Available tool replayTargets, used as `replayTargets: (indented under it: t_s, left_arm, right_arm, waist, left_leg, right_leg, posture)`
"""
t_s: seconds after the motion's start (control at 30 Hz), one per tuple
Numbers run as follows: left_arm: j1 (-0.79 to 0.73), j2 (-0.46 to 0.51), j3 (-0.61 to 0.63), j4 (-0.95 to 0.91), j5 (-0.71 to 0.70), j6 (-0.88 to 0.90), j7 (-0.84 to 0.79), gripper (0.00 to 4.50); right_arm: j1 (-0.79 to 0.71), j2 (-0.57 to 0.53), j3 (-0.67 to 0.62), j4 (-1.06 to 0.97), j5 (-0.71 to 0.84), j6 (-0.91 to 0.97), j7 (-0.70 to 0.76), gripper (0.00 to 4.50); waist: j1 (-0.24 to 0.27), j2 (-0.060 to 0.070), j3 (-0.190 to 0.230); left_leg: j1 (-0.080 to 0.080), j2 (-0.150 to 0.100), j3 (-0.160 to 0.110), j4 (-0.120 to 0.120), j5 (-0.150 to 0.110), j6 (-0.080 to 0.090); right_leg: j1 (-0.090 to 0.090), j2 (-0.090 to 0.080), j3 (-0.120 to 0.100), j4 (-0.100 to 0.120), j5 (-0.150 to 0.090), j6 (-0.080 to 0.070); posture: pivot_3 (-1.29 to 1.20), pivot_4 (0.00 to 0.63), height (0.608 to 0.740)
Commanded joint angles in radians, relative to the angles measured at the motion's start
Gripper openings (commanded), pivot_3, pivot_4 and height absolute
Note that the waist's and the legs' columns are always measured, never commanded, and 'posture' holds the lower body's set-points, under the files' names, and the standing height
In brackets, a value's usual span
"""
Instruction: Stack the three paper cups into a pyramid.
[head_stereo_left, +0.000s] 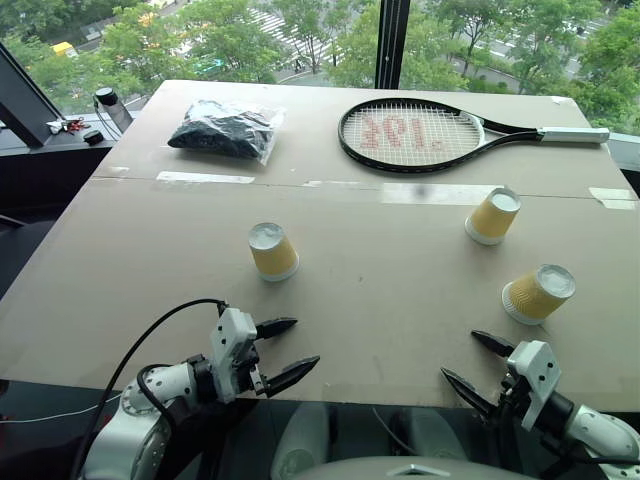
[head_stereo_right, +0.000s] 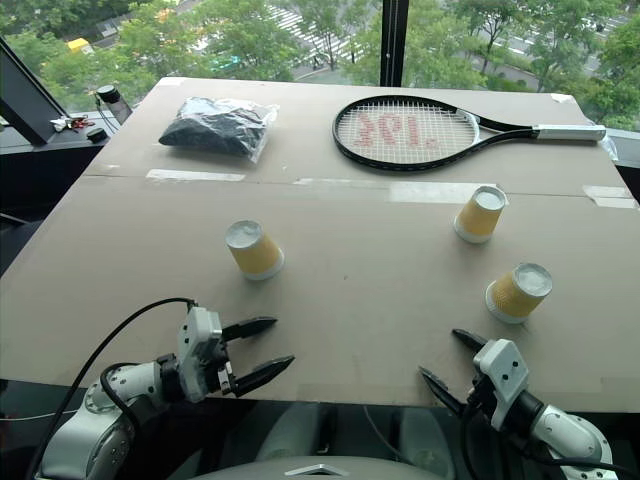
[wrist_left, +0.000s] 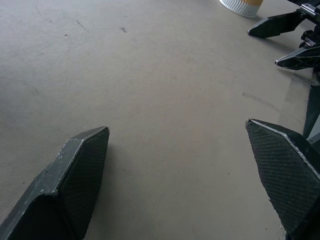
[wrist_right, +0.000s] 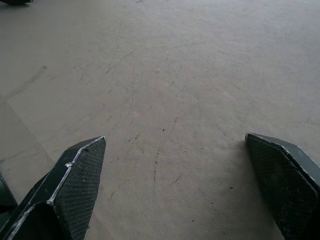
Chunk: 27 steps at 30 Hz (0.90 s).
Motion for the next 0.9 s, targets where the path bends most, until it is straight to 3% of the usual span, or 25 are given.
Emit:
replayTargets:
  t_s: [0.03,0.27,0.4,0.6,0.67,0.77,0.9]
  left_arm:
    - [0.007,0.009,0.007,-0.009,-0.016,-0.016,-0.033,4.50]
    - [-0.047,0.035,0.035,-0.117,-0.118,0.001,-0.096,4.50]
    - [-0.162,0.060,0.042,-0.219,-0.234,0.091,-0.076,4.50]
    - [-0.305,0.070,0.045,-0.250,-0.327,0.178,-0.039,4.50]
    - [-0.339,0.079,0.044,-0.262,-0.356,0.212,-0.032,4.50]
    - [-0.378,0.102,0.042,-0.274,-0.387,0.254,-0.043,4.50]
    - [-0.391,0.130,0.050,-0.268,-0.411,0.282,-0.067,4.50]
  right_arm:
    - [0.007,0.011,-0.012,-0.046,0.025,-0.008,-0.011,4.40]
    - [-0.080,0.092,-0.048,-0.217,0.031,-0.006,-0.155,4.40]
    - [-0.300,0.055,-0.093,-0.325,-0.140,0.188,-0.336,4.40]
    - [-0.443,0.035,-0.272,-0.331,-0.029,0.398,-0.398,4.40]
    - [-0.435,0.000,-0.353,-0.315,0.005,0.439,-0.371,4.40]
    - [-0.355,-0.047,-0.488,-0.325,0.197,0.555,-0.254,4.40]
    - [-0.249,-0.080,-0.556,-0.352,0.307,0.592,-0.188,4.40]
  waist:
    - [0.000,0.000,0.000]
    - [0.000,0.000,0.000]
    - [0.000,0.001,0.001]
    - [0.001,0.000,0.000]
    - [0.000,0.001,0.001]
    - [0.001,0.002,0.002]
    - [-0.006,0.002,0.002]
  left_leg:
    - [0.000,0.000,0.000,0.000,0.000,0.000]
    - [0.000,0.000,0.000,0.000,0.000,0.000]
    - [0.000,0.000,0.000,0.001,0.000,0.000]
    - [0.000,-0.001,-0.001,0.001,0.000,-0.001]
    - [-0.004,-0.001,-0.001,0.000,0.002,-0.004]
    - [-0.004,-0.002,0.000,0.000,0.002,-0.003]
    - [-0.003,-0.001,-0.001,-0.001,0.000,0.000]
  right_leg:
    - [0.000,0.000,0.000,0.000,0.000,0.000]
    - [0.000,0.000,0.000,0.000,0.000,0.000]
    - [0.000,0.000,0.000,0.001,0.000,0.000]
    - [0.000,0.004,0.000,0.002,0.000,0.001]
    - [-0.003,0.004,0.000,0.001,0.000,0.001]
    - [-0.002,0.004,0.001,-0.002,0.000,0.001]
    - [-0.001,0.004,0.001,-0.003,0.000,0.001]
  posture:
    - [0.00,0.150,0.740]
    - [0.00,0.150,0.740]
    - [0.00,0.150,0.740]
    - [0.00,0.150,0.740]
    - [0.00,0.150,0.740]
    - [0.00,0.150,0.740]
    - [0.00,0.150,0.740]
